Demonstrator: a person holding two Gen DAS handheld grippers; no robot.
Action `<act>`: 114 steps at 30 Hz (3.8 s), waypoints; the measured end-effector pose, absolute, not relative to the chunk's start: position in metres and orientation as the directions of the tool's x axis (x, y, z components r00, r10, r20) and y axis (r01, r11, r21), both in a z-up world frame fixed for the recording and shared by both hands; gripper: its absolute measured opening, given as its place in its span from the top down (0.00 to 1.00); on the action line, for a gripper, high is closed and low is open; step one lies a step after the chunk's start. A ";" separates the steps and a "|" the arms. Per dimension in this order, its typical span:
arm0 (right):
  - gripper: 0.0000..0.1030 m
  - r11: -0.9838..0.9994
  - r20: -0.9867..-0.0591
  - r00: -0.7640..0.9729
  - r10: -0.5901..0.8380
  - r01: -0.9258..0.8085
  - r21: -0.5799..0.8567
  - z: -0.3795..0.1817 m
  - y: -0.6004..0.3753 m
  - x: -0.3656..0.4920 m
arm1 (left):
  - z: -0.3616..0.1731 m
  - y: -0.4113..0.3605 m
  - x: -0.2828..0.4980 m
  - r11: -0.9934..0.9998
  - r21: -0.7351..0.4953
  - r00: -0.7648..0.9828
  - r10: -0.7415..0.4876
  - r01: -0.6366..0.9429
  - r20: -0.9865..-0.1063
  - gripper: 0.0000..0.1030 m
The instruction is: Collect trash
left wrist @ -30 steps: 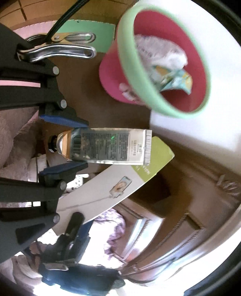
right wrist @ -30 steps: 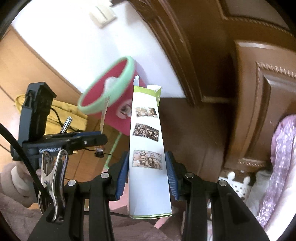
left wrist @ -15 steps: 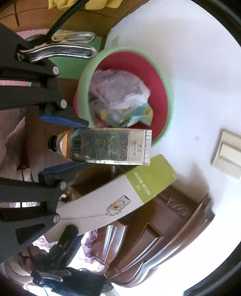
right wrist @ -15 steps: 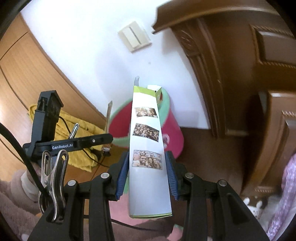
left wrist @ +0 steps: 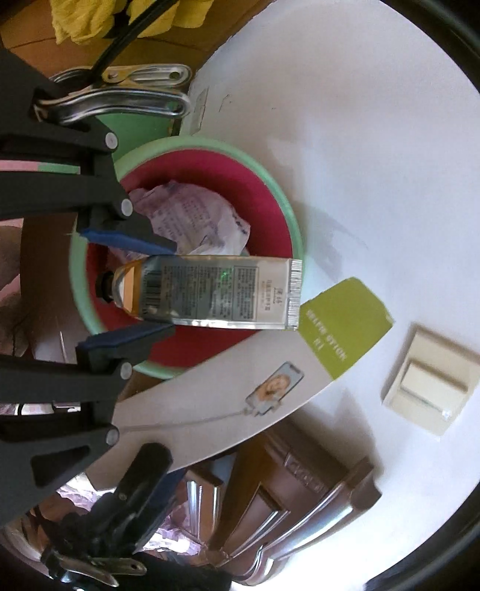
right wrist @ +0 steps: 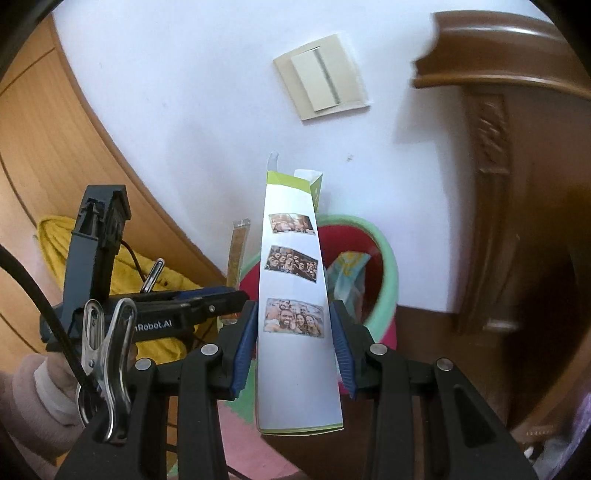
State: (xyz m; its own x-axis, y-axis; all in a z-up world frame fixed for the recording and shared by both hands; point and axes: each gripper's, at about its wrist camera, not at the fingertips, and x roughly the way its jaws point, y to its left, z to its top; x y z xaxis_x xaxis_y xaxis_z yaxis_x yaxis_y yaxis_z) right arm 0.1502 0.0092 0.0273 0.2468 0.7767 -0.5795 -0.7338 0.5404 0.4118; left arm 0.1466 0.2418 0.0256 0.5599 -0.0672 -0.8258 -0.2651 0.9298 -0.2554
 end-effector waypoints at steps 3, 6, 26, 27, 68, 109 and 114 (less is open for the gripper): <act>0.62 0.559 -0.598 0.267 0.756 -0.738 0.378 0.024 0.030 0.153 | 0.019 0.249 0.153 0.938 -0.233 0.549 -0.056 -0.259 -0.834 0.63; 0.62 0.580 -0.622 0.280 0.731 -0.735 0.351 0.016 0.049 0.159 | 0.011 0.252 0.158 0.951 -0.195 0.535 -0.037 -0.241 -0.844 0.63; 0.60 0.669 -0.747 0.287 0.599 -0.692 0.271 -0.007 0.093 0.160 | -0.010 0.271 0.162 0.936 -0.298 0.509 -0.167 -0.187 -0.845 0.63; 0.60 0.670 -0.748 0.290 0.597 -0.693 0.267 -0.005 0.092 0.158 | -0.009 0.271 0.162 0.936 -0.301 0.510 -0.171 -0.184 -0.843 0.63; 0.78 0.709 -0.921 0.165 0.352 -0.690 0.147 -0.066 0.162 0.188 | -0.020 0.294 0.153 0.924 -0.310 0.495 -0.167 -0.222 -0.853 0.63; 0.59 0.823 -0.805 0.368 0.465 -0.515 0.239 0.036 0.058 0.112 | 0.016 0.239 0.111 0.950 -0.183 0.471 -0.045 -0.252 -0.881 0.39; 0.59 0.821 -0.811 0.354 0.465 -0.515 0.246 0.033 0.060 0.111 | 0.015 0.238 0.112 0.953 -0.181 0.465 -0.050 -0.241 -0.884 0.39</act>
